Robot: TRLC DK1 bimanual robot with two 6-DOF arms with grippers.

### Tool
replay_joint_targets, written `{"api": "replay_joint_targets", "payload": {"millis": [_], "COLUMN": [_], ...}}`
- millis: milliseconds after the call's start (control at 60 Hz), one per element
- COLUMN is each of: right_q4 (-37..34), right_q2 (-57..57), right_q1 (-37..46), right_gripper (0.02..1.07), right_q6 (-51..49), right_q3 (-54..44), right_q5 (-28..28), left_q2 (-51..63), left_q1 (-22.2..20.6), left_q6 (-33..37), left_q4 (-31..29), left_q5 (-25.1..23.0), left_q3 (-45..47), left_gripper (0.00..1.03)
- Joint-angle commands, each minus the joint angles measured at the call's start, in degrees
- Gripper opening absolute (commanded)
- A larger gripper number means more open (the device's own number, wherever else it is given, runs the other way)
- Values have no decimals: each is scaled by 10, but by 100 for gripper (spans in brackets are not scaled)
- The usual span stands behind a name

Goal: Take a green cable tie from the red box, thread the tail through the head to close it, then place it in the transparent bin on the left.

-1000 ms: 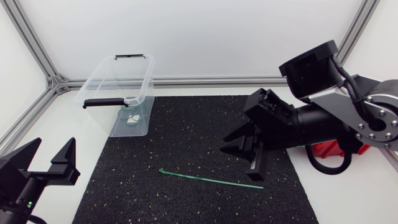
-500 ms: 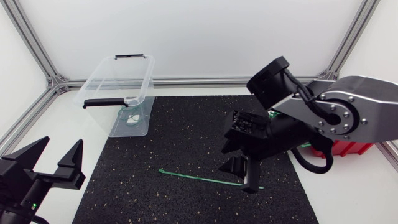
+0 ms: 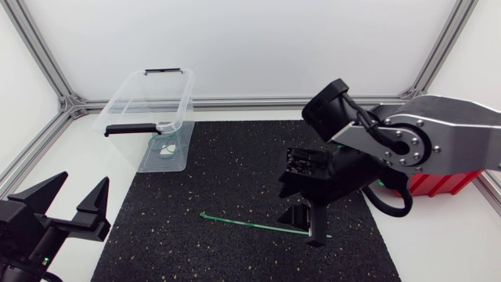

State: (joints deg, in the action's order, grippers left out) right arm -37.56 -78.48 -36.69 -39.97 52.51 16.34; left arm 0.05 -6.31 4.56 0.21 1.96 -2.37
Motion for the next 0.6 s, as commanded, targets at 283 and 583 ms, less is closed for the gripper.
{"api": "replay_joint_targets", "payload": {"millis": [283,583], "right_q4": [10,58], "right_q2": [-56,-154], "right_q1": [-26,-76], "right_gripper": [71,71], "right_q6": [-13,17], "right_q3": [13,58], "right_q5": [-3,-3], "left_q2": [64,118], "left_q1": [-14,-56], "left_q6": [8,3], "left_q4": [-32,-50], "left_q5": [2,0], "left_q3": [-28,-38], "left_gripper": [96,97]}}
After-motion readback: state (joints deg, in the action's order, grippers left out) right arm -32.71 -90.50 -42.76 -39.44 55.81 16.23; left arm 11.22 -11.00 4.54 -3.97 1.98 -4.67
